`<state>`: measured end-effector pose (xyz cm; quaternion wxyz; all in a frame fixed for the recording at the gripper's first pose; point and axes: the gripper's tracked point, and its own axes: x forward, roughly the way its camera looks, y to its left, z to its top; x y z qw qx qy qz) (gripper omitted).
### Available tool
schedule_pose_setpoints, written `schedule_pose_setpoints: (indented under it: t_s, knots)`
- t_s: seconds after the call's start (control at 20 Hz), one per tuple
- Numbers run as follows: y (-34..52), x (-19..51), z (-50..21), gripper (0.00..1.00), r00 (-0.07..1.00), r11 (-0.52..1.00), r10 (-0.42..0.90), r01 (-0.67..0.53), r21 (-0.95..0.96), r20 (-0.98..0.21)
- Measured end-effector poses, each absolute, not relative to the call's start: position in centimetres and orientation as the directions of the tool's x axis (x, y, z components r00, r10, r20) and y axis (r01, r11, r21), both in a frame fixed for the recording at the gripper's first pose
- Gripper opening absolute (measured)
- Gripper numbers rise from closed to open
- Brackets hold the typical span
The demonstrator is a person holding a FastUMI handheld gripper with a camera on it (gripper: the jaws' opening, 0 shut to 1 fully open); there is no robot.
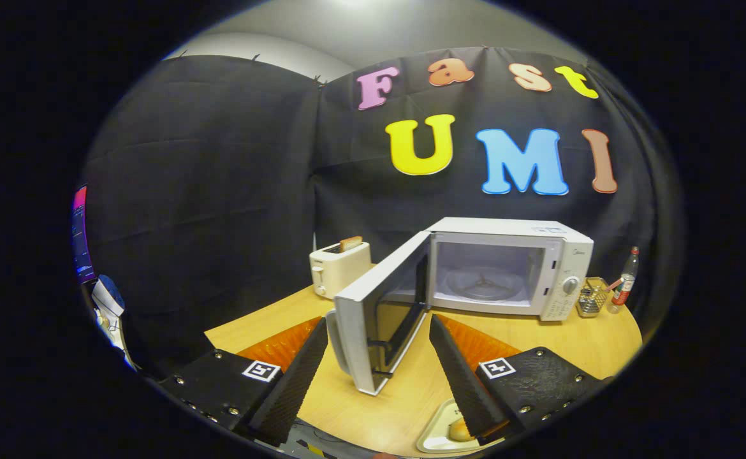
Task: Open the microwave, put the food inside, and close the microwave door.
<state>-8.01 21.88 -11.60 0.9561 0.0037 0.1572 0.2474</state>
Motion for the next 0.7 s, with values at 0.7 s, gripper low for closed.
schedule_pose_setpoints:
  t_s: [0.7]
  knots:
    - [10.3, -8.6, -25.9, 0.98, 0.738, 0.967, 0.225, -0.250, 0.052, -0.636]
